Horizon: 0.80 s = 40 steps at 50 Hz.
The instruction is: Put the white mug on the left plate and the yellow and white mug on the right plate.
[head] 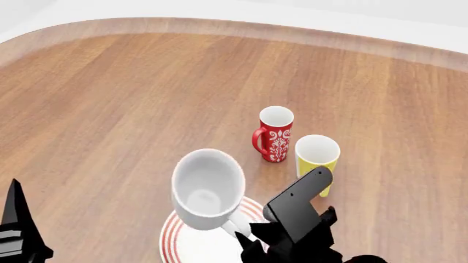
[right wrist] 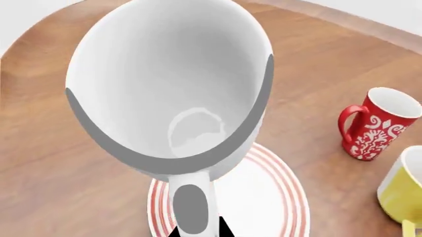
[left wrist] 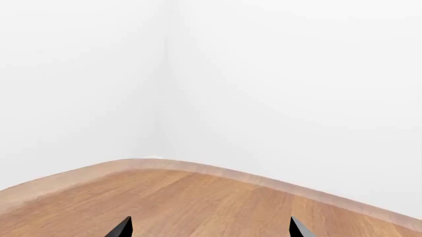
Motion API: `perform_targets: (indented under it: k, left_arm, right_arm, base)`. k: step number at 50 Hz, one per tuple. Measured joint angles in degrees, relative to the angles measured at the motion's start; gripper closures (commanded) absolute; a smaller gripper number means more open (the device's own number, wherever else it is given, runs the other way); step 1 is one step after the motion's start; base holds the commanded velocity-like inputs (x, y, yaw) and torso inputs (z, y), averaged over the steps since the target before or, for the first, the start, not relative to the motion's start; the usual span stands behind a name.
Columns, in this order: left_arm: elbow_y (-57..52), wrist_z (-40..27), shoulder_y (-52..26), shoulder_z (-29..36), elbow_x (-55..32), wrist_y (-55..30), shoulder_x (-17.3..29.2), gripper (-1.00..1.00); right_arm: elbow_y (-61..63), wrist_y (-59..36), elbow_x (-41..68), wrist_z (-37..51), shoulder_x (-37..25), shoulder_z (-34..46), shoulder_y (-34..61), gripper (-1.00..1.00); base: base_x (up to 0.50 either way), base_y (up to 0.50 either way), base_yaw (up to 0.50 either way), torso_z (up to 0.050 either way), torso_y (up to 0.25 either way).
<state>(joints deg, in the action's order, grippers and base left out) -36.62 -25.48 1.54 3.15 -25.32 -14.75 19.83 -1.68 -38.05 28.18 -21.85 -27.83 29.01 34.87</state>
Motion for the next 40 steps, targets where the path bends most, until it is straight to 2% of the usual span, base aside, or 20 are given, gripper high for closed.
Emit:
perform_targets:
  k: [40]
  left_arm:
    - [-0.6, -1.0, 0.3, 0.5, 0.1, 0.3, 0.7, -1.0]
  right_arm:
    - [-27.2, 2.8, -1.2, -2.2, 8.7, -0.1, 9.3, 1.0]
  base:
    - [0.0, 0.0, 0.0, 0.0, 0.001]
